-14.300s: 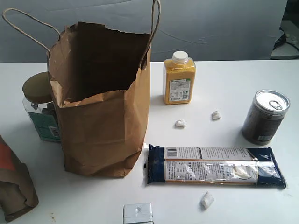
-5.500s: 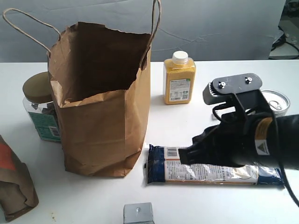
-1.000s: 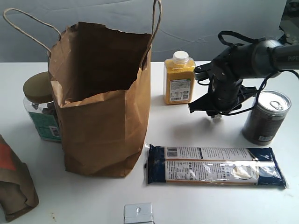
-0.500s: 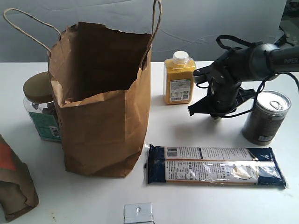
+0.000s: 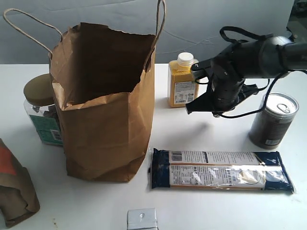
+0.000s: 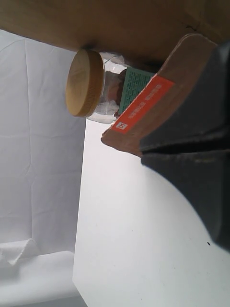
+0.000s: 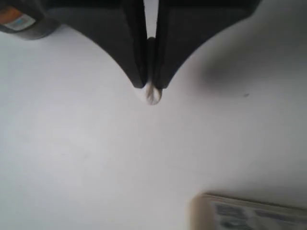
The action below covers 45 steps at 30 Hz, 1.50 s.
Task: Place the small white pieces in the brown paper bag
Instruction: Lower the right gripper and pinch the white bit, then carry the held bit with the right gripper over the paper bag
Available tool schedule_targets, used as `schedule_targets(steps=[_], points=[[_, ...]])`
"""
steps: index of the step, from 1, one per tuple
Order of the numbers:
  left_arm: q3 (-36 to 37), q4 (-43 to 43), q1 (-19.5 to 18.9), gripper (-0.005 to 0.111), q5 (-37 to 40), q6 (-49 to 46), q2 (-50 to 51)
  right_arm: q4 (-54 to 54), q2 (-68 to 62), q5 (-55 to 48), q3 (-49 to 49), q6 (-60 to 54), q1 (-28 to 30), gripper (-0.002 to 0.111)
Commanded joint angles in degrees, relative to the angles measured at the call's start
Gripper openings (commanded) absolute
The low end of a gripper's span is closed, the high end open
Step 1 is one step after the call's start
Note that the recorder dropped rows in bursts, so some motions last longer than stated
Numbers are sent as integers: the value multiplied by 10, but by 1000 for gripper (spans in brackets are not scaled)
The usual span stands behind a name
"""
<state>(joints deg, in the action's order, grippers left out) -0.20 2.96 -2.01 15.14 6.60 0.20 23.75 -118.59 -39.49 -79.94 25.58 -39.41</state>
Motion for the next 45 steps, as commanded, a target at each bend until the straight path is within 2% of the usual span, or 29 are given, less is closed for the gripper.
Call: schedule_targets(steps=[1,8,16,21,24,27,33,45], points=[[2,-4,3,0,-2,3,-2,-19,99,16,67,2,-39,0],[2,-4,3,0,-2,3,-2,-24,286,48,226,75,-131,0],[2,-4,3,0,-2,3,-2,-111,501,112,359,111,-243,0],[2,-4,3,0,-2,3,-2,-114,612,186,401,113,-320,0],[2,-4,3,0,-2,3,-2,-114,630,299,401,112,-359,0],[2,-4,3,0,-2,3,-2,-109,596,329,369,88,-360,0],[2,-4,3,0,-2,3,-2,-67,452,325,223,54,-357,0],[2,-4,3,0,-2,3,-2,-64,257,236,30,71,-274,0]])
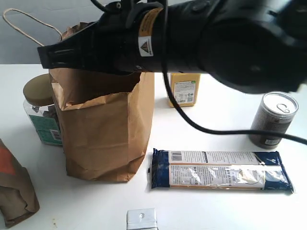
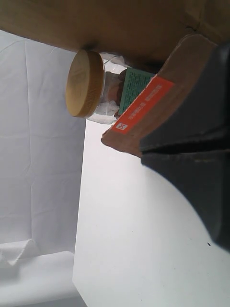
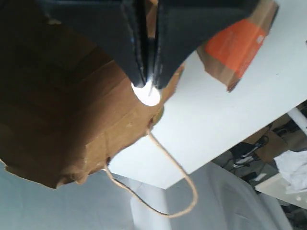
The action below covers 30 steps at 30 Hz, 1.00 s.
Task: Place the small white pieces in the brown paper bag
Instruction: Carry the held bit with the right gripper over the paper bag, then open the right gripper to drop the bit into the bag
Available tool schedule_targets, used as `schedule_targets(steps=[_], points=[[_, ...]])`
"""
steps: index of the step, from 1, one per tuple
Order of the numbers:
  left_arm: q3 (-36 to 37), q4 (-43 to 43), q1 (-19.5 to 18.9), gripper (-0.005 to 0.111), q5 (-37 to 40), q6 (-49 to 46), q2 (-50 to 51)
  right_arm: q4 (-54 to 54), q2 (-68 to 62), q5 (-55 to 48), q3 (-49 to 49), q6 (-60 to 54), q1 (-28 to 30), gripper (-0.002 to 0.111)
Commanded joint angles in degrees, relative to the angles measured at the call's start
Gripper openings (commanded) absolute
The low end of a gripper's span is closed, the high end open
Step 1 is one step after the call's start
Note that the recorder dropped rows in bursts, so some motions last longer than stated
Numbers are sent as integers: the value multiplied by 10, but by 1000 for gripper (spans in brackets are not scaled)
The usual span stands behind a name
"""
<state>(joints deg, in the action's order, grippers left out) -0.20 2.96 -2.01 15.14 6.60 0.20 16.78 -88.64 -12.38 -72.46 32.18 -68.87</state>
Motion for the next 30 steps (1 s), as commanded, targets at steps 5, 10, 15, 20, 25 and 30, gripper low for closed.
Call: schedule_targets(steps=[5,10,15,20,25,30], points=[[2,-4,3,0,-2,3,-2,6,-86,-68,-96,-5,33,8],[2,-4,3,0,-2,3,-2,7,-96,-80,-106,-11,33,40],[2,-4,3,0,-2,3,-2,7,-96,-81,-106,-11,33,54],[2,-4,3,0,-2,3,-2,3,-74,-84,-106,4,9,38],[2,-4,3,0,-2,3,-2,-25,-36,-106,-106,26,-13,12],[2,-4,3,0,-2,3,-2,-94,-14,-111,-93,-25,-27,0]])
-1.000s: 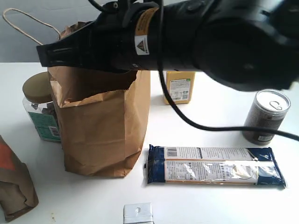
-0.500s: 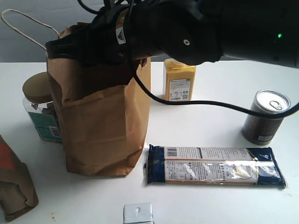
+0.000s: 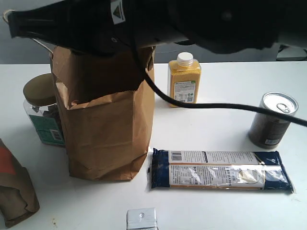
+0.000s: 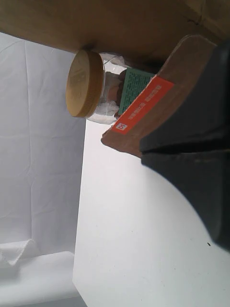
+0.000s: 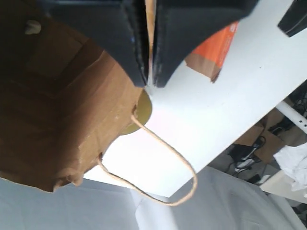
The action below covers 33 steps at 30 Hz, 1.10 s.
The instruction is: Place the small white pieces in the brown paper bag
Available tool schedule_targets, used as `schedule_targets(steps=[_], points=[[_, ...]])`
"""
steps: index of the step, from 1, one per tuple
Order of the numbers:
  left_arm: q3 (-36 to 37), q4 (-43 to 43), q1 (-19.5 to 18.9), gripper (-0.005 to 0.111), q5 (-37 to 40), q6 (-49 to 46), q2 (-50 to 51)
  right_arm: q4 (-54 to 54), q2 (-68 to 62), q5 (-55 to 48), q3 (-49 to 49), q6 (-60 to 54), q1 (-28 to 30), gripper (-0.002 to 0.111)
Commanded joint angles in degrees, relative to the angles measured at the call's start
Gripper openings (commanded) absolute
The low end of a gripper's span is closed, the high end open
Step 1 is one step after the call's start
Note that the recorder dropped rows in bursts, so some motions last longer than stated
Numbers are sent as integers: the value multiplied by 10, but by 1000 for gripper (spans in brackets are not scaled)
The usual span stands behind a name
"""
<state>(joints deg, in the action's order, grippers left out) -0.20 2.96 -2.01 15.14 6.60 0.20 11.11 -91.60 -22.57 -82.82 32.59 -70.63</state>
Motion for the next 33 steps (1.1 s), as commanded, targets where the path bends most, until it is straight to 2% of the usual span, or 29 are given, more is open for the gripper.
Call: schedule_targets(steps=[1,12,19,25,33], points=[[2,-4,3,0,-2,3,-2,-37,22,-9,18,-30,-15,0],[2,-4,3,0,-2,3,-2,-38,128,31,180,-31,-41,0],[2,-4,3,0,-2,3,-2,-44,243,50,312,-31,-2,0],[2,-4,3,0,-2,3,-2,-44,358,56,424,-39,77,0],[2,-4,3,0,-2,3,-2,-44,489,86,537,-113,220,0]])
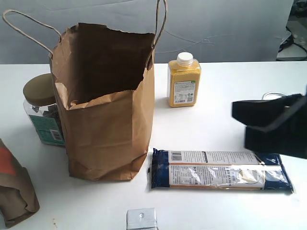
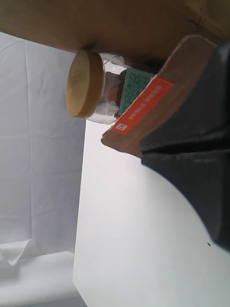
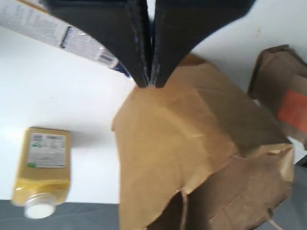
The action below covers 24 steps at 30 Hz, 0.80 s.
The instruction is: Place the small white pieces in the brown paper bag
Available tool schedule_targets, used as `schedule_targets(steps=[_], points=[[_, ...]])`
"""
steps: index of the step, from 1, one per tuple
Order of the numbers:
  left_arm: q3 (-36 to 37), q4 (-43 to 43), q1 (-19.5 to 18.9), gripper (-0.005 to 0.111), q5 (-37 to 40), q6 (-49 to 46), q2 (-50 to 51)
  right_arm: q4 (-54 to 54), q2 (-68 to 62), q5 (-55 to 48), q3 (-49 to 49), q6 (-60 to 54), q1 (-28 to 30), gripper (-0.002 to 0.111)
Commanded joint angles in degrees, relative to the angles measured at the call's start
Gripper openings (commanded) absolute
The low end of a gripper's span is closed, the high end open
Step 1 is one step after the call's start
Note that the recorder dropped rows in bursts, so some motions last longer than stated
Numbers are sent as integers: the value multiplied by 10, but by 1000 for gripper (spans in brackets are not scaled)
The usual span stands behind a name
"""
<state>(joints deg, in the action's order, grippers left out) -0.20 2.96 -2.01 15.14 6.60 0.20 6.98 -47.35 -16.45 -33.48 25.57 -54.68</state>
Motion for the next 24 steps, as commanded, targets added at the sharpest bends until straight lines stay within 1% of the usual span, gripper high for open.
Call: schedule_targets(steps=[1,6,8,17,20,24], points=[[2,-4,3,0,-2,3,-2,-3,57,28,53,-53,77,0],[2,-4,3,0,-2,3,-2,-6,111,59,110,-117,175,0],[2,-4,3,0,-2,3,-2,-21,139,71,129,-123,209,0],[2,-4,3,0,-2,3,-2,-26,278,150,212,-130,324,0],[2,-4,3,0,-2,3,-2,-36,321,160,245,-148,354,0],[2,-4,3,0,-2,3,-2,-52,380,179,313,-198,360,0]])
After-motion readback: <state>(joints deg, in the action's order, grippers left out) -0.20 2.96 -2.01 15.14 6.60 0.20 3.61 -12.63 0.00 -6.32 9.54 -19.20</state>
